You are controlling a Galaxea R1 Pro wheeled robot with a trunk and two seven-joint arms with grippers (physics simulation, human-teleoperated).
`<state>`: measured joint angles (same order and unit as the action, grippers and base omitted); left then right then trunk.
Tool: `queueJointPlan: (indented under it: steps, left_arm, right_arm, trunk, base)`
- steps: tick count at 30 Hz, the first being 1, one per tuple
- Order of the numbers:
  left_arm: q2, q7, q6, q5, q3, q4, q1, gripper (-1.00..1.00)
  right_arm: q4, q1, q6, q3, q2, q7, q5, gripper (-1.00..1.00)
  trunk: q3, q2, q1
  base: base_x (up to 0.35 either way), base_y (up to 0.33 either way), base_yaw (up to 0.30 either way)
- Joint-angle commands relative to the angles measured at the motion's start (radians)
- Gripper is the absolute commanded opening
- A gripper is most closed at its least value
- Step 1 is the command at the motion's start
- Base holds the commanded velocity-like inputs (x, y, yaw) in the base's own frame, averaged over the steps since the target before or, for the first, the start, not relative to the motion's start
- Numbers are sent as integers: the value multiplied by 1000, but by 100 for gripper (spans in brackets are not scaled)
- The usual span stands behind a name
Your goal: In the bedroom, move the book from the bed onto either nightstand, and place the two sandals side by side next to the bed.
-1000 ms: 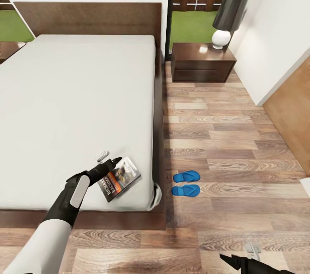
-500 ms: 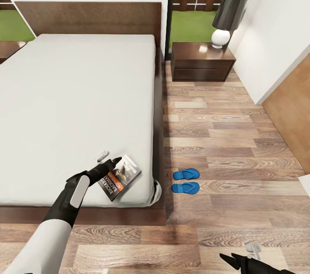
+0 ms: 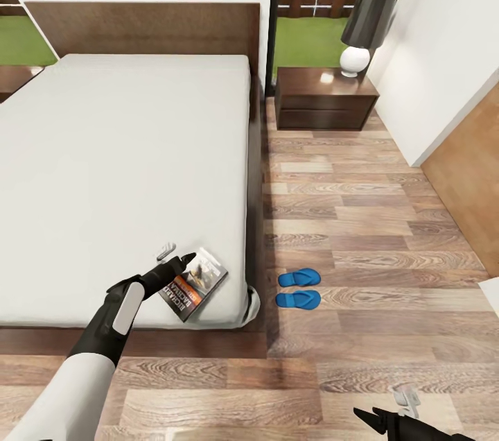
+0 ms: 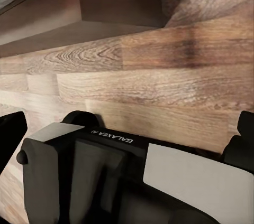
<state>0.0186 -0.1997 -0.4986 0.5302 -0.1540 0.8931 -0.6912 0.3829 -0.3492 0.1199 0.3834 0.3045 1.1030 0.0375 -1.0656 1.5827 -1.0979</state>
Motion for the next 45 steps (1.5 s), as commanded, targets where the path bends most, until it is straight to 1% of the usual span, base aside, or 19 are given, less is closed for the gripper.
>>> queueJointPlan:
  steps: [1, 45]
  left_arm:
    - [0, 1, -9, -3, -2, 0, 0, 100]
    - [-2, 1, -9, -2, -1, 0, 1, 100]
  right_arm:
    - [1, -1, 10, 8, -1, 6, 4, 100]
    - [1, -1, 10, 8, -1, 7, 4, 100]
  trunk:
    - [-1, 0, 0]
    - [-1, 0, 0]
  base:
    - [-11, 0, 0]
    - [0, -11, 0]
